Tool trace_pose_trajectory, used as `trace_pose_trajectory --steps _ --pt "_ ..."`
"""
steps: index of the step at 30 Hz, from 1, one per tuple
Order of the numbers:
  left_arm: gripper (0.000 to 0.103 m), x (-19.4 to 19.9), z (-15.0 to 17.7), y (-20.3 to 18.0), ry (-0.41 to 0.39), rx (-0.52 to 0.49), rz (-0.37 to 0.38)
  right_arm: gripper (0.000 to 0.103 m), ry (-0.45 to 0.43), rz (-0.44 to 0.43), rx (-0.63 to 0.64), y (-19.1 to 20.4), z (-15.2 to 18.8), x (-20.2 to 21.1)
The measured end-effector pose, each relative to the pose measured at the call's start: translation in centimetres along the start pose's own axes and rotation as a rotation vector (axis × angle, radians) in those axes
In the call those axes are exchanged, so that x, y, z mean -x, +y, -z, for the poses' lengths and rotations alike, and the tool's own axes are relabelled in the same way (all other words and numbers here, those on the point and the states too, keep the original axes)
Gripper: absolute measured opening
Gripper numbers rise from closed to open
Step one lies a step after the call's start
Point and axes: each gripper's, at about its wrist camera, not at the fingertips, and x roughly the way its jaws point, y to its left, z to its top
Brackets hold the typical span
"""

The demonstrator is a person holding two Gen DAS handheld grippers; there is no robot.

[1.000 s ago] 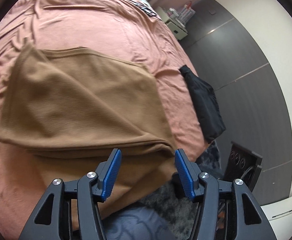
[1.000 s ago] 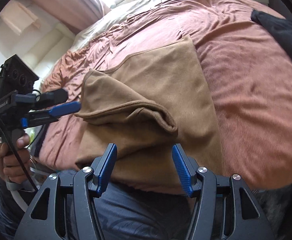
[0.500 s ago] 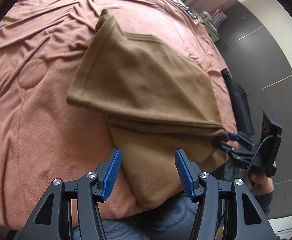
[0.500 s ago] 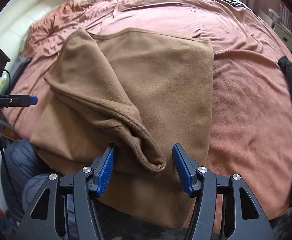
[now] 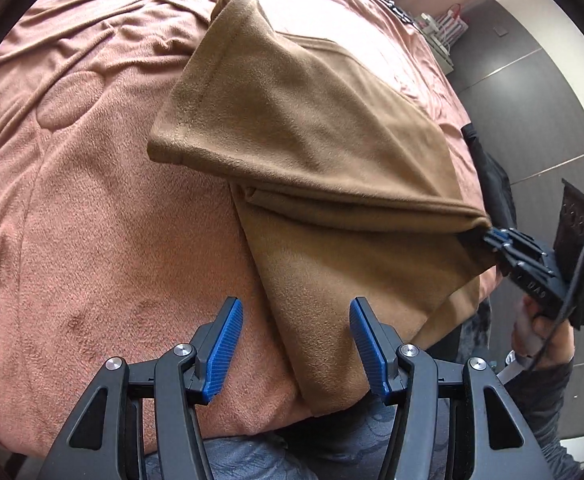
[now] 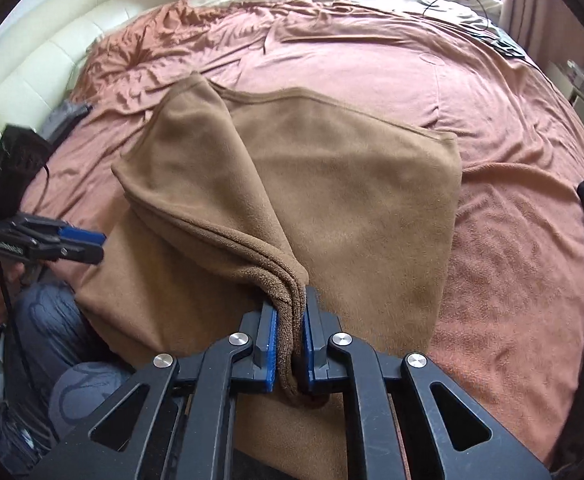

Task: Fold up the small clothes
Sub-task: 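Hold the folded edge with the right tool and fold it over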

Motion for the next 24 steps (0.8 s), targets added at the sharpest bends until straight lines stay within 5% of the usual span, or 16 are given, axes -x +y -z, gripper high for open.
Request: trace_pose_trajectory --steps 10,24 --pt "0.058 -1.4 -0.2 -1.5 0.019 -0.041 -0.023 0.006 -0.063 -0.126 -0.191 -4.4 3.8 3.2" --pt "0.058 -2.9 0.1 -2.3 0.037 -0.065 -0.034 0.006 -0.082 -0.191 -0.374 -8.3 9.4 3.1"
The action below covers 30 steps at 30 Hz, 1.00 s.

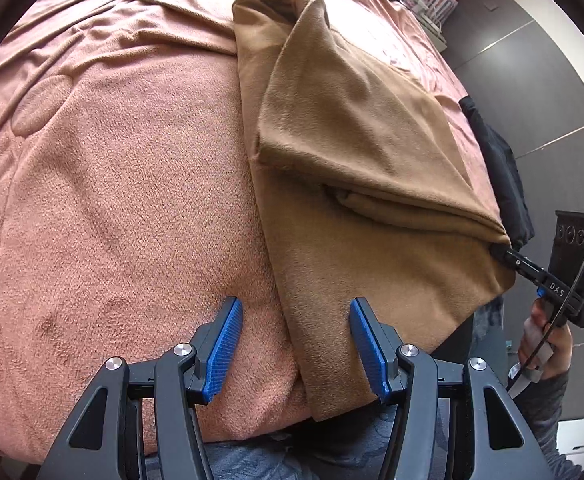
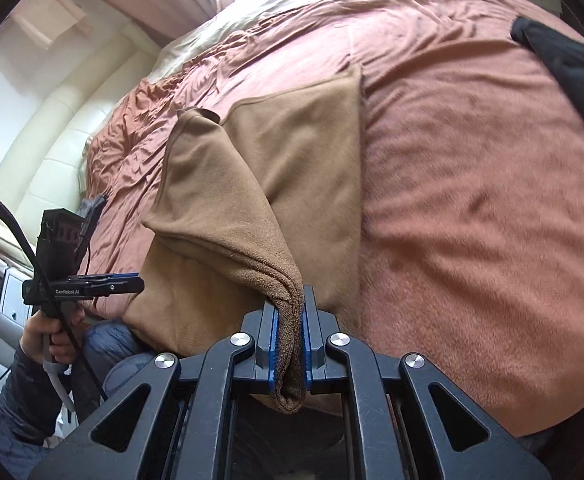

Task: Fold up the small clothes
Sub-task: 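Hold the folded edge with the right tool and fold it over, then open the right tool and move it to the shirt's folded corner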

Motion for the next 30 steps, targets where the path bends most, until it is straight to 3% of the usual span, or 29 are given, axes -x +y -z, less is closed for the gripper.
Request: trace_pose_trajectory --steps 9,13,19,22,26,30 --pt "0.058 -1.3 -0.3 -1.9 0.012 -0.071 -0.115 0.005 0.000 -0.016 -0.049 -1.6 1.0 -0.8" --pt "0.058 -1.5 -0.4 -1.9 0.004 -0.061 -0.107 0.005 -0.002 -0.008 -0.043 -1.7 1.3 -0.1" --pt "0.057 -1.6 -0.5 -1.7 -0.002 -0.046 -0.098 0.008 0.050 0.129 0.048 1.2 0.8 0.4" --pt "0.057 -0.7 -0.2 -0.7 -0.037 -0.006 -0.011 0.013 0.051 0.189 0.115 3.0 0.0 1.4" --pt "0.052 0.3 0.1 1.3 -0.092 0.086 0.081 0.044 0.016 0.226 0.191 5.6 -1.1 2.9" --pt "0.041 0.8 0.4 1.9 -0.125 0.107 0.135 0.044 0.027 0.240 0.272 8.1 -1.8 2.6"
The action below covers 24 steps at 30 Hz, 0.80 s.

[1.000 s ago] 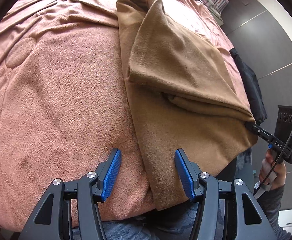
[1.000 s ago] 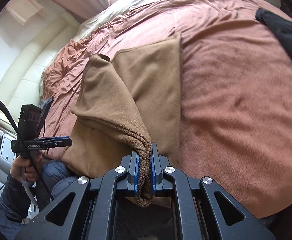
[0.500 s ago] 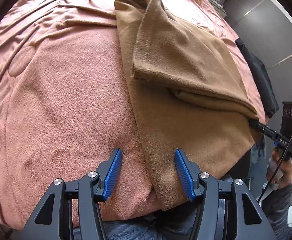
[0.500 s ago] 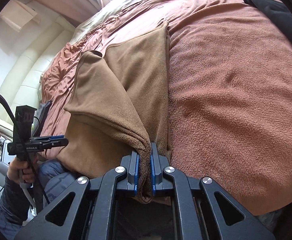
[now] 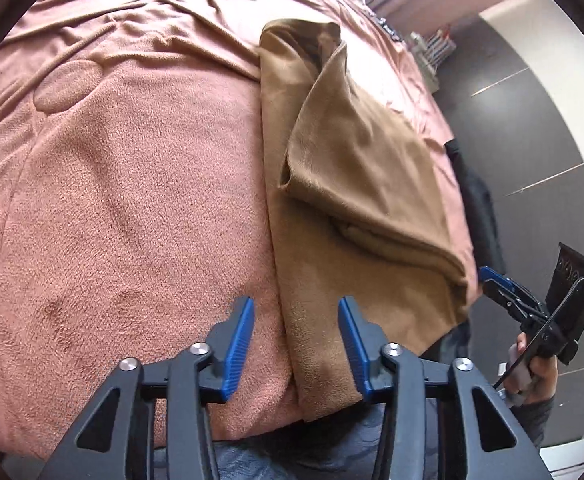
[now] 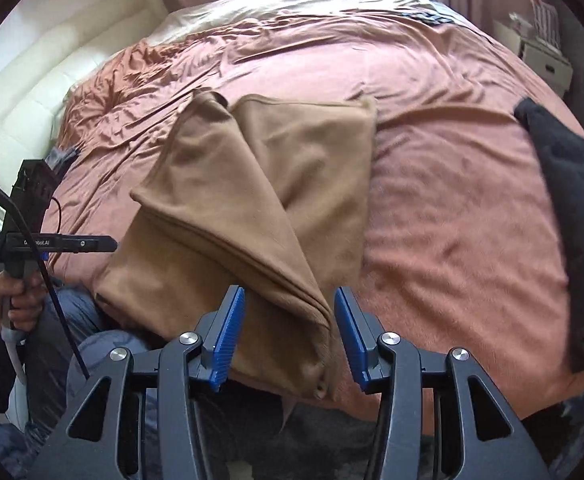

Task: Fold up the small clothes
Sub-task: 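Open the right tool and move it to the shirt's folded corner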

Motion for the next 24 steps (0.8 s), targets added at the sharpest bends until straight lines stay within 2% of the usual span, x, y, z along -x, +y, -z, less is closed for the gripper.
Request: trace_pose_trajectory --steps 6,15,24 --pt "0.030 0.8 -0.1 0.6 -0.032 0.035 0.052 0.044 0.012 0.005 0.134 4.1 -2.5 -1.3" --pt "0.030 3.1 0.5 4.3 -0.132 0.194 0.172 0.044 0.104 0.014 0.319 10.1 -7.1 -6.2" --pt "0.030 5.7 1.7 6.5 -0.195 0.250 0.193 0.044 0.209 0.058 0.506 15.3 -9.6 -11.8"
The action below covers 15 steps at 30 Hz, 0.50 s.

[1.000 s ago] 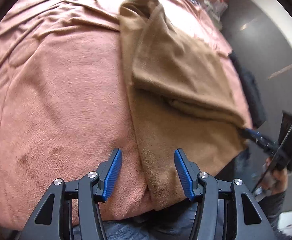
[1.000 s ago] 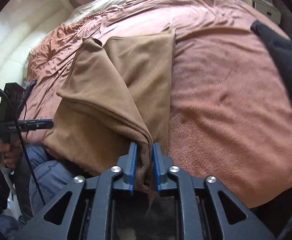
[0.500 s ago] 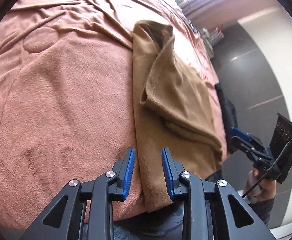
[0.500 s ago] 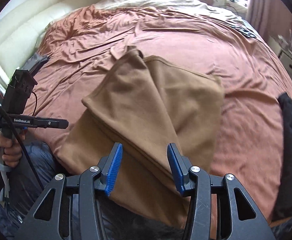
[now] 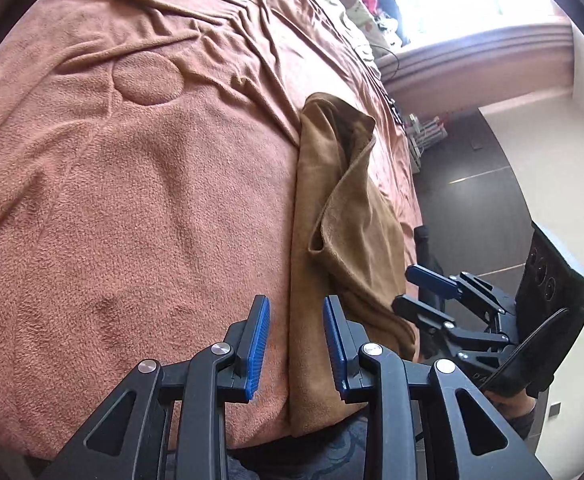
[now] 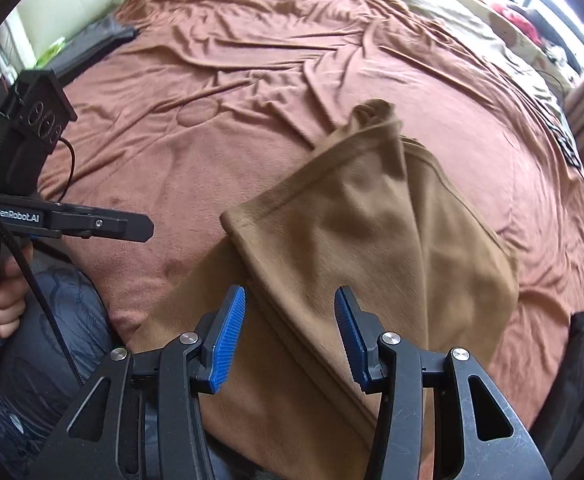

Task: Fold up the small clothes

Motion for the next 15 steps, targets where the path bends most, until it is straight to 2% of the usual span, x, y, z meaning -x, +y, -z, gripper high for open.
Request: trace_pose_trajectory --steps 7,9,11,13,15 --pt "0.030 0.6 0.3 0.5 -0.002 0.033 -0.036 0.044 0.086 0.005 0.071 1.1 -2.4 -4.4" --pt "0.030 0.3 0.1 0.6 -0.003 0.039 -0.039 0.041 0.100 0.008 0.089 1.3 -3.0 -5.6" --pt "0.030 0.5 0.2 0.8 -0.003 0.045 -0.042 0.014 0.105 0.014 0.089 1.1 -3.3 -6.4" --pt "0.030 0.6 0.2 1.0 0.000 0.052 -0.048 0.003 0.089 0.009 0.059 0.6 -3.7 -6.4" --pt "0.030 0.5 0.2 1.1 0.015 0.055 -0.051 0.003 0.048 0.020 0.029 -0.1 -4.0 -5.6"
